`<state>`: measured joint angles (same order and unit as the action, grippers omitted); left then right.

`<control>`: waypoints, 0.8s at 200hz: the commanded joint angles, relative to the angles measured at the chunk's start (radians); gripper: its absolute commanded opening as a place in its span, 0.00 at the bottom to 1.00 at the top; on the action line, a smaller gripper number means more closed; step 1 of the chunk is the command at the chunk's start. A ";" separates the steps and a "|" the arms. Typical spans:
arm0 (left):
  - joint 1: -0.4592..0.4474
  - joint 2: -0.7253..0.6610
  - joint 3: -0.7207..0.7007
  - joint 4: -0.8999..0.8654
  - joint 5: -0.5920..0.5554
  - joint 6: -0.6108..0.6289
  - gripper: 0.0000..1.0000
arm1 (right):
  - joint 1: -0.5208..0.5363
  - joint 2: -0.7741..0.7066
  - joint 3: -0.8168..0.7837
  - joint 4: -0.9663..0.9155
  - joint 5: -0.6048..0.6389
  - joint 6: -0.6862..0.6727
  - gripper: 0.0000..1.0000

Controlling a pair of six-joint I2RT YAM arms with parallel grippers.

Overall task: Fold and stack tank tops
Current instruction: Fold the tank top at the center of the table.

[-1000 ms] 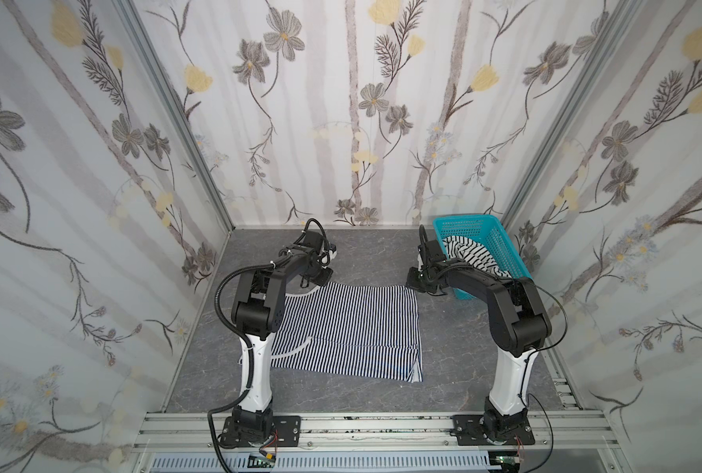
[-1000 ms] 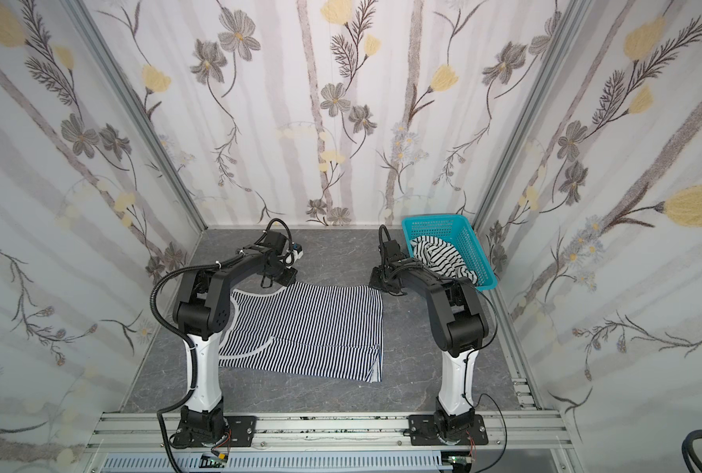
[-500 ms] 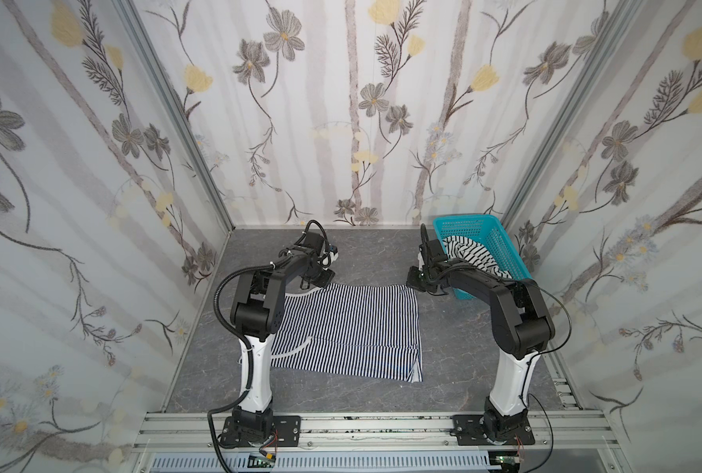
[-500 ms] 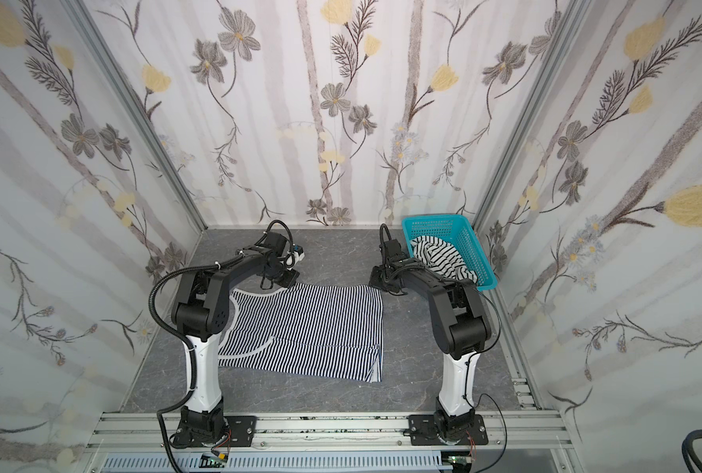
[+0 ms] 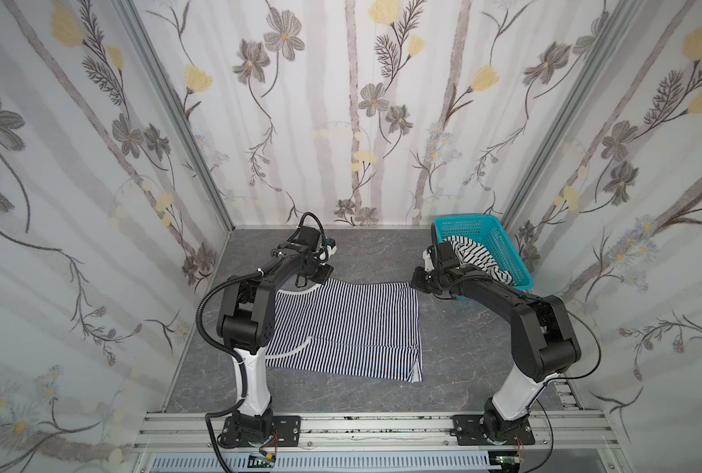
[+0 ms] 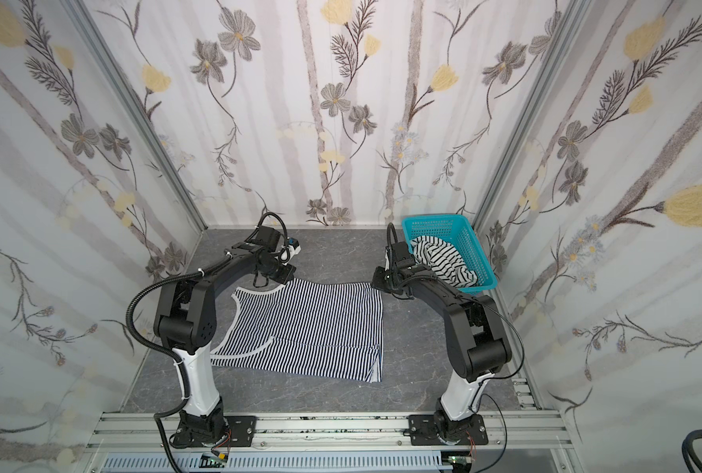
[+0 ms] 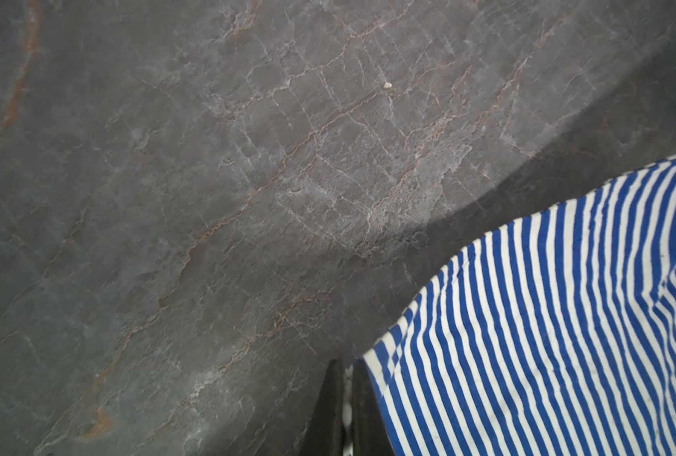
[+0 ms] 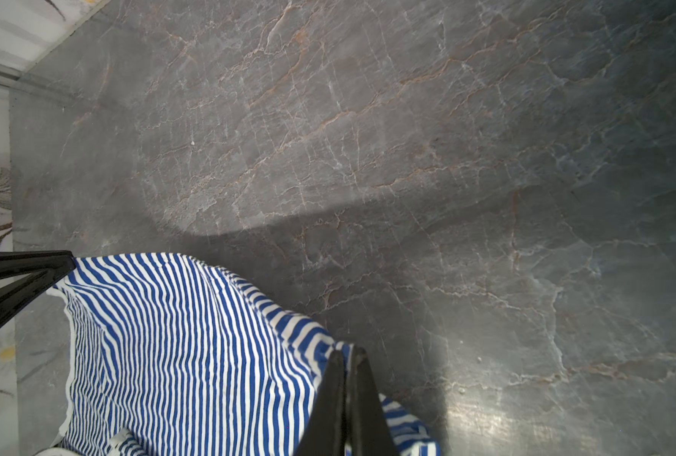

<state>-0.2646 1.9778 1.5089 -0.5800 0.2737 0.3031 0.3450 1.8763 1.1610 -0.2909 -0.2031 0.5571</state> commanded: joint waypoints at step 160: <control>0.017 -0.336 -0.442 0.024 -0.017 0.051 0.00 | 0.090 -0.391 -0.468 0.077 0.019 0.052 0.00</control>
<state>-0.2523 1.6737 1.0988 -0.5644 0.2649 0.3408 0.4286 1.4921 0.7132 -0.2550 -0.2016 0.5850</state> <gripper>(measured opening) 0.050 0.049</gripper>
